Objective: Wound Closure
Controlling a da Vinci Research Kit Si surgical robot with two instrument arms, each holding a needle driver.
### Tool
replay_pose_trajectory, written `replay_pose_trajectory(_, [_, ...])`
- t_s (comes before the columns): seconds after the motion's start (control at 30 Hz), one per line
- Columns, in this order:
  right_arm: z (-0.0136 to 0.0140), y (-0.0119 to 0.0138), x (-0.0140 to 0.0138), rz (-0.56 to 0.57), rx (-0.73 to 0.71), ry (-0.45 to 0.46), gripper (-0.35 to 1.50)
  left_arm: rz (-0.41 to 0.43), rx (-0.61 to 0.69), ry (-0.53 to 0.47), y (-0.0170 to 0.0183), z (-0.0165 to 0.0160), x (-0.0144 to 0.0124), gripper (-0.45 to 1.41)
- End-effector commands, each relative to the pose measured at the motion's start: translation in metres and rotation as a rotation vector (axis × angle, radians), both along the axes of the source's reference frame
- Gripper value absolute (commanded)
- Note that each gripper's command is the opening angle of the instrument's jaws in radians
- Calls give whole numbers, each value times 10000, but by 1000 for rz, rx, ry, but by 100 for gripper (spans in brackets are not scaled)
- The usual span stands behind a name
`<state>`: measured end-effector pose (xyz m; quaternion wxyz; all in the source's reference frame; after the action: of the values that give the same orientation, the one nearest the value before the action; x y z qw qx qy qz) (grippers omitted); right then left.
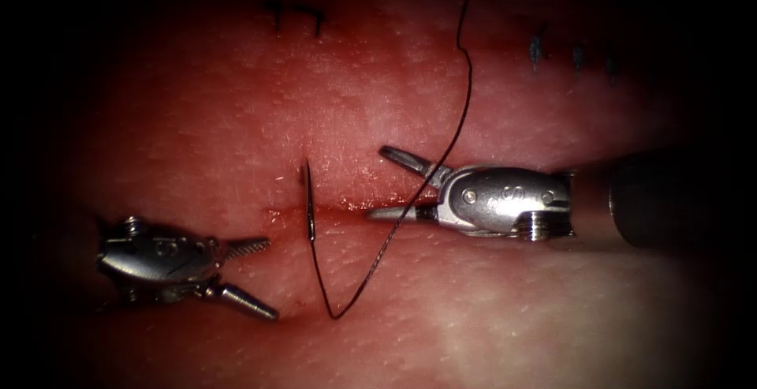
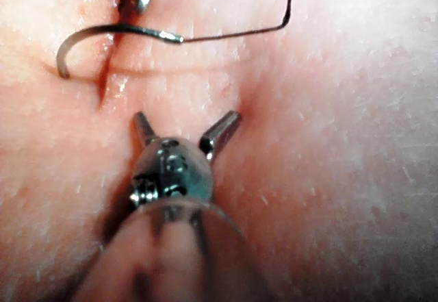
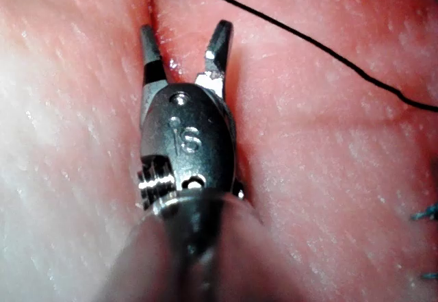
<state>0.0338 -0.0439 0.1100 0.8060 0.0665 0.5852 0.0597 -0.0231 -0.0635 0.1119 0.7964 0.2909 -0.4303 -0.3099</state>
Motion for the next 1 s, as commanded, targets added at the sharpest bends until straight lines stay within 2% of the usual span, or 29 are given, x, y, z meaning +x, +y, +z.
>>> replay_pose_trajectory(0.03, [-6,5,10,10,2,21,139,1,3,0,-11,4,-5,70])
replay_pose_trajectory(0.2, [3,-11,31,-18,-28,42,139,0,-3,1,-12,4,-6,70])
replay_pose_trajectory(0.37, [14,-23,51,-62,-147,58,128,5,-7,-1,-12,4,-7,70])
replay_pose_trajectory(0.53, [20,-21,67,-59,-257,78,125,5,-6,-5,-12,4,-7,70])
replay_pose_trajectory(0.73, [23,-14,87,-64,-290,123,125,6,-7,-5,-13,4,-6,70])
replay_pose_trajectory(1.0, [18,-10,87,-75,-306,139,122,6,-7,-5,-13,4,-6,70])
